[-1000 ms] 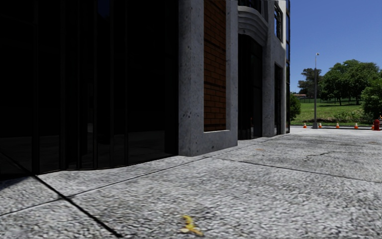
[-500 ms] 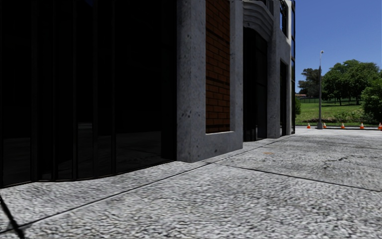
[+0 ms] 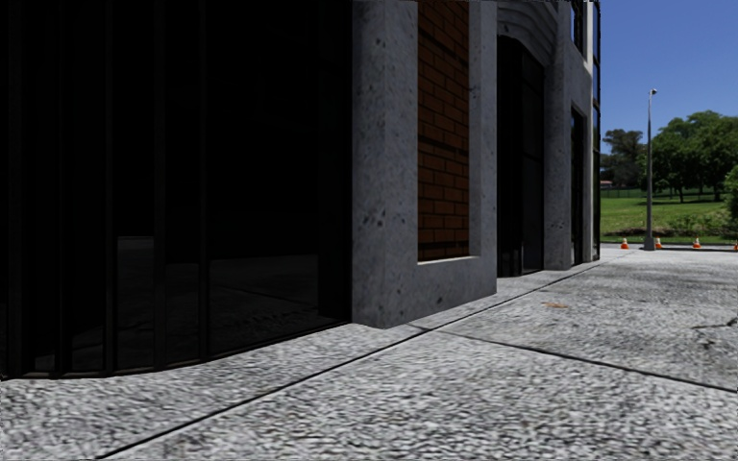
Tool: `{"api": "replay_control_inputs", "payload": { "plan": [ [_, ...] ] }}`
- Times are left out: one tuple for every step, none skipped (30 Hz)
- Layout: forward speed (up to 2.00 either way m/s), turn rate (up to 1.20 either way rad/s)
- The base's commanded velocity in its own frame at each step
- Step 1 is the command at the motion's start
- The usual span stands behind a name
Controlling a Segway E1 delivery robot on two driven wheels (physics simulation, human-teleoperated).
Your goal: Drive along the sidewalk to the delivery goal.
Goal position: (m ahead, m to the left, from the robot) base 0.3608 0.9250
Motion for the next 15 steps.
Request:
{"api": "replay_control_inputs", "payload": {
  "plan": [
    [0.99, 0.36],
    [0.99, 0.37],
    [0.99, 0.37],
    [0.99, 0.38],
    [0.99, 0.38],
    [0.99, 0.38],
    [0.99, 0.38],
    [0.99, 0.38],
    [0.99, 0.38],
    [0.99, 0.38],
    [0.99, 0.38],
    [0.99, 0.38],
    [0.99, 0.38],
    [0.99, 0.38],
    [0.99, 0.38]
  ]
}}
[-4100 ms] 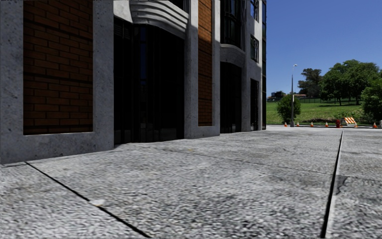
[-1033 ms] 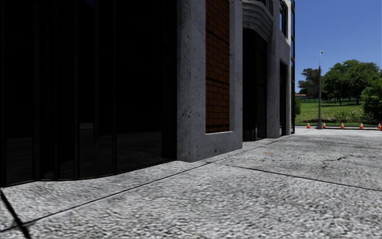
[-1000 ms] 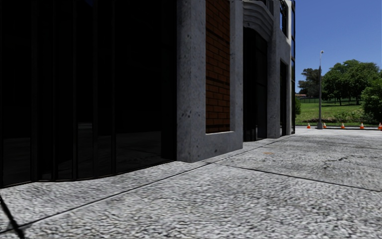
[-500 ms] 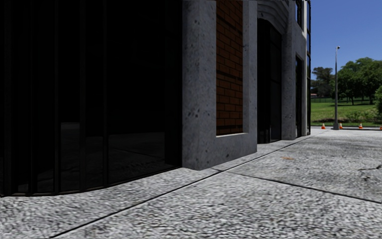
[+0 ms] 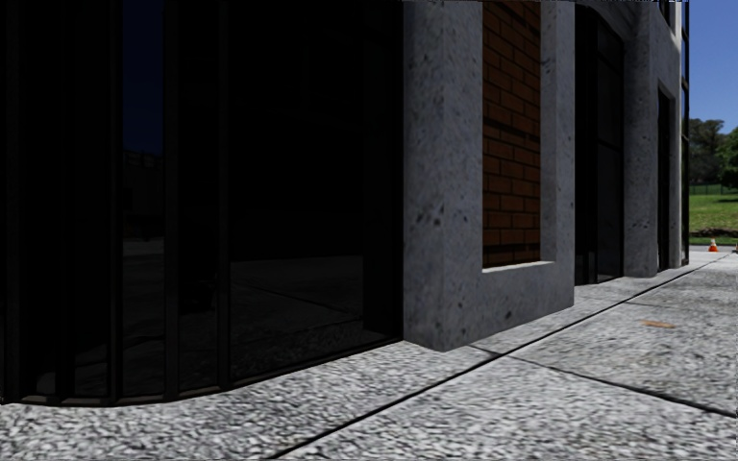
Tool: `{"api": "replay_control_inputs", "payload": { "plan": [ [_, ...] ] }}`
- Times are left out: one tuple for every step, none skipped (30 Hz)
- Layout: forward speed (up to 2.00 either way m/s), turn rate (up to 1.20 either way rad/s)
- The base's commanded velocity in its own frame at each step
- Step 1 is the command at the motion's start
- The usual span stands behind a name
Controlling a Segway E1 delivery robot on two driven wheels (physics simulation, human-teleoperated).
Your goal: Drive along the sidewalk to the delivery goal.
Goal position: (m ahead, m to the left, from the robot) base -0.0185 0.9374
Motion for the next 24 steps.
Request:
{"api": "replay_control_inputs", "payload": {
  "plan": [
    [0.99, 0.38],
    [0.99, 0.38],
    [0.99, 0.38],
    [0.99, 0.38],
    [0.99, 0.38],
    [0.9, 0.33],
    [0.54, 0.0],
    [0.06, 0.0],
    [0.06, 0.0],
    [0.0, 0.0],
    [0.0, 0.0],
    [0.0, 0.0],
    [0.0, 0.0],
    [0.0, 0.0],
    [0.0, 0.0],
    [0.0, 0.0],
    [0.0, 0.0],
    [0.0, 0.0],
    [0.0, 0.0],
    [0.0, 0.0],
    [0.0, 0.0],
    [0.0, 0.0],
    [0.0, 0.0],
    [0.0, 0.0]
  ]
}}
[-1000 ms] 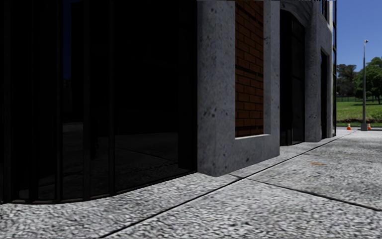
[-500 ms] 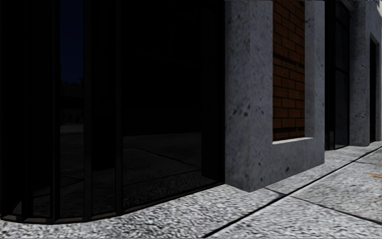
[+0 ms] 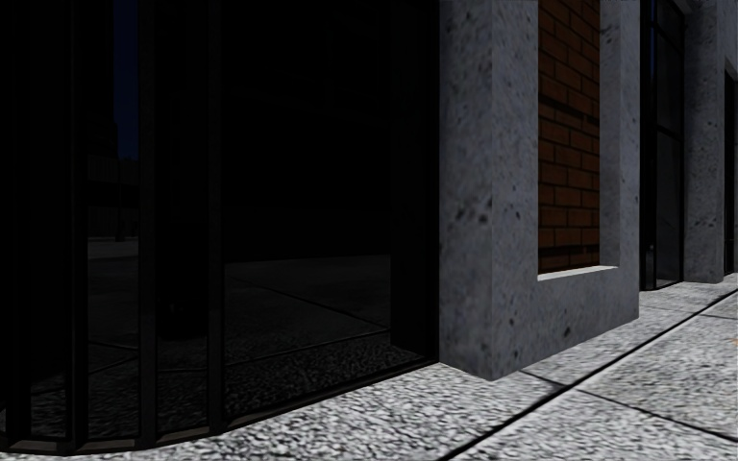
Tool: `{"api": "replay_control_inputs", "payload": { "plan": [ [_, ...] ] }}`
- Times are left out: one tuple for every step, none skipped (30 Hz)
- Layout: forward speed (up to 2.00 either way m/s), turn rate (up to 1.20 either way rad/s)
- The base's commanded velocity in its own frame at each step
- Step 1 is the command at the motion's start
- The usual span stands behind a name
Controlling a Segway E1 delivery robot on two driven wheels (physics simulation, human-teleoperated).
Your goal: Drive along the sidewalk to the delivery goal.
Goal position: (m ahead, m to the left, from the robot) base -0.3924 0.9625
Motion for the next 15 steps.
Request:
{"api": "replay_control_inputs", "payload": {
  "plan": [
    [0.0, 0.0],
    [0.0, 0.0],
    [0.0, 0.0],
    [0.0, 0.0],
    [0.0, 0.0],
    [0.0, 0.0],
    [0.0, 0.0],
    [0.0, 0.0],
    [0.0, 0.0],
    [0.0, 0.0],
    [0.0, 0.0],
    [0.0, 0.0],
    [0.0, 0.0],
    [0.0, 0.0],
    [0.0, 0.0]
  ]
}}
